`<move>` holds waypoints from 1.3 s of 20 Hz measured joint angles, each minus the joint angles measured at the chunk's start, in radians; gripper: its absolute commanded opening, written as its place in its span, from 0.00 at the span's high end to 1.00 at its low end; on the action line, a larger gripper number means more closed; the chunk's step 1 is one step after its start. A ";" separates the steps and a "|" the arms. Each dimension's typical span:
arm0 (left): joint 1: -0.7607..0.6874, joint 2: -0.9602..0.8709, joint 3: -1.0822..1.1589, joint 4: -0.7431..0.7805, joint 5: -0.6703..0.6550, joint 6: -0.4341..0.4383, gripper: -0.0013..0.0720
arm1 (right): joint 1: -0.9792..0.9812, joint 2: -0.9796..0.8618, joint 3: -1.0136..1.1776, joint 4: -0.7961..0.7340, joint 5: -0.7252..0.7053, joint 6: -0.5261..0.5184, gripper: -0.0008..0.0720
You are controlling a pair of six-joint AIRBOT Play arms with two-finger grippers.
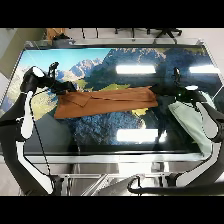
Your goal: Fold the shirts.
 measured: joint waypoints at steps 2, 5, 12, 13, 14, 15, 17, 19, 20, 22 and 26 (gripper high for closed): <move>0.000 -0.011 0.071 -0.003 -0.056 -0.014 0.02 | -0.005 -0.008 0.023 -0.058 -0.006 0.040 0.20; 0.000 -0.011 0.119 -0.012 -0.101 -0.040 0.02 | -0.007 -0.034 0.037 -0.106 0.016 0.073 0.20; -0.017 0.004 0.102 -0.155 -0.125 -0.057 0.96 | 0.007 -0.090 0.045 -0.132 0.138 0.116 0.96; -0.027 0.004 0.101 -0.168 -0.123 -0.052 0.96 | 0.008 -0.090 0.046 -0.133 0.154 0.117 0.96; -0.041 0.004 0.100 -0.175 -0.116 -0.051 0.96 | 0.009 -0.084 0.045 -0.142 0.169 0.124 0.96; -0.059 0.003 0.100 -0.182 -0.108 -0.048 0.96 | 0.010 -0.072 0.045 -0.154 0.184 0.124 0.96; -0.117 -0.007 0.100 -0.192 -0.086 -0.042 0.96 | 0.010 -0.024 0.048 -0.152 0.207 0.131 0.96; -0.192 -0.032 0.100 -0.198 -0.071 -0.040 0.96 | 0.005 0.040 0.061 -0.143 0.241 0.153 0.96; -0.238 -0.049 0.100 -0.199 -0.056 -0.038 0.96 | 0.000 0.076 0.072 -0.144 0.269 0.171 0.96; -0.336 -0.089 0.100 -0.203 -0.019 -0.037 0.96 | -0.011 0.157 0.099 -0.142 0.333 0.216 0.96; -0.519 -0.171 0.099 -0.209 0.094 -0.047 0.96 | -0.035 0.316 0.143 -0.142 0.443 0.301 0.96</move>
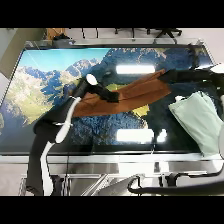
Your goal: Fold the shirts.
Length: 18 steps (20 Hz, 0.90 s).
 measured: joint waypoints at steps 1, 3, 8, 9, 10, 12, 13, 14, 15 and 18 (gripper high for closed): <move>-0.036 -0.018 0.000 0.000 0.031 -0.007 0.96 | -0.010 0.035 0.008 0.000 0.010 0.018 0.96; -0.092 -0.043 0.000 -0.003 0.084 -0.023 0.96 | -0.024 0.089 0.016 -0.001 0.041 0.041 0.96; -0.129 -0.056 0.049 -0.034 0.080 -0.039 0.96 | -0.034 0.126 0.023 0.002 0.096 0.069 0.96; -0.114 -0.036 0.062 -0.061 0.053 -0.040 0.96 | -0.029 0.122 0.024 0.002 0.101 0.074 0.96; -0.093 -0.007 0.071 -0.093 0.027 -0.037 0.96 | -0.019 0.116 0.024 0.002 0.103 0.077 0.96; -0.025 0.079 0.082 -0.171 -0.044 -0.018 0.96 | 0.025 0.094 0.024 0.009 0.105 0.082 0.96; 0.013 0.127 0.085 -0.207 -0.074 -0.009 0.96 | 0.063 0.078 0.024 0.016 0.097 0.084 0.96; 0.064 0.190 0.088 -0.252 -0.105 0.000 0.96 | 0.109 0.062 0.024 0.027 0.074 0.084 0.96; 0.118 0.257 0.090 -0.294 -0.130 0.006 0.96 | 0.166 0.043 0.024 0.044 0.038 0.084 0.96; 0.277 0.459 0.064 -0.388 -0.177 0.028 0.96 | 0.367 -0.021 0.024 0.137 -0.156 0.035 0.96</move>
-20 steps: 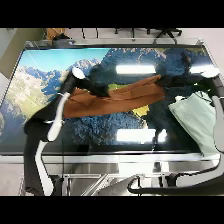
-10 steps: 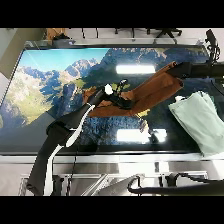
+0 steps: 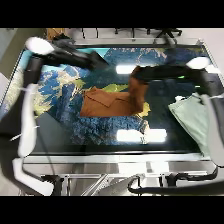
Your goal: Fold the shirts.
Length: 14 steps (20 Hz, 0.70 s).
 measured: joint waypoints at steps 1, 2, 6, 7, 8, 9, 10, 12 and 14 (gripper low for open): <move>0.053 0.070 -0.022 -0.021 -0.001 0.016 0.96 | 0.079 -0.032 0.000 0.035 -0.095 -0.028 0.96; 0.102 0.135 -0.048 -0.034 -0.002 0.033 0.96 | 0.154 -0.067 0.000 0.067 -0.188 -0.057 0.96; 0.230 0.322 -0.167 -0.063 -0.013 0.106 0.96 | 0.467 -0.267 0.003 0.185 -0.643 -0.221 0.24; 0.246 0.354 -0.203 -0.065 -0.013 0.122 0.96 | 0.524 -0.310 0.010 0.204 -0.735 -0.261 0.14; 0.257 0.382 -0.240 -0.066 -0.016 0.140 0.96 | 0.579 -0.350 0.018 0.216 -0.813 -0.307 0.15; 0.266 0.404 -0.272 -0.070 -0.016 0.158 0.96 | 0.613 -0.370 0.024 0.215 -0.857 -0.344 0.15; 0.272 0.423 -0.303 -0.072 -0.016 0.177 0.96 | 0.634 -0.377 0.029 0.203 -0.883 -0.376 0.21; 0.282 0.443 -0.343 -0.072 -0.015 0.203 0.96 | 0.634 -0.354 0.035 0.154 -0.879 -0.417 0.23; 0.288 0.454 -0.363 -0.073 -0.013 0.217 0.96 | 0.581 -0.293 0.039 0.088 -0.822 -0.420 0.23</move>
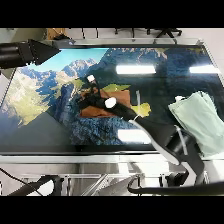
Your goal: Fold the shirts.
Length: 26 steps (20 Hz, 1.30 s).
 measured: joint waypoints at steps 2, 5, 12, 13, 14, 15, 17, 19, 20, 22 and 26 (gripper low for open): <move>0.003 0.005 -0.011 -0.003 -0.004 0.009 0.96 | -0.092 0.067 0.001 -0.102 0.097 0.093 0.23; 0.005 0.009 -0.018 -0.006 -0.015 0.015 0.96 | -0.280 0.145 0.002 -0.309 0.299 0.341 0.10; 0.005 0.010 -0.021 -0.006 -0.043 0.019 0.96 | -0.593 0.074 -0.009 -0.581 0.800 0.676 0.10; 0.005 0.010 -0.021 -0.005 -0.044 0.019 0.95 | -0.602 0.051 -0.009 -0.581 0.827 0.688 0.11; 0.005 0.010 -0.021 -0.005 -0.044 0.019 0.96 | -0.607 0.024 -0.009 -0.575 0.848 0.692 0.11; 0.005 0.010 -0.021 -0.003 -0.045 0.020 0.96 | -0.608 -0.002 -0.010 -0.556 0.860 0.692 0.11; 0.005 0.010 -0.021 -0.002 -0.048 0.023 0.96 | -0.603 -0.045 -0.010 -0.502 0.877 0.678 0.11; 0.005 0.010 -0.021 -0.002 -0.048 0.027 0.96 | -0.592 -0.082 -0.009 -0.445 0.876 0.655 0.11; 0.005 0.010 -0.021 -0.002 -0.048 0.031 0.96 | -0.586 -0.096 -0.009 -0.420 0.869 0.645 0.12; 0.005 0.010 -0.021 -0.002 -0.048 0.034 0.96 | -0.573 -0.126 -0.008 -0.359 0.859 0.620 0.40; 0.005 0.011 -0.021 -0.002 -0.048 0.042 0.96 | -0.562 -0.158 -0.006 -0.236 0.867 0.516 0.96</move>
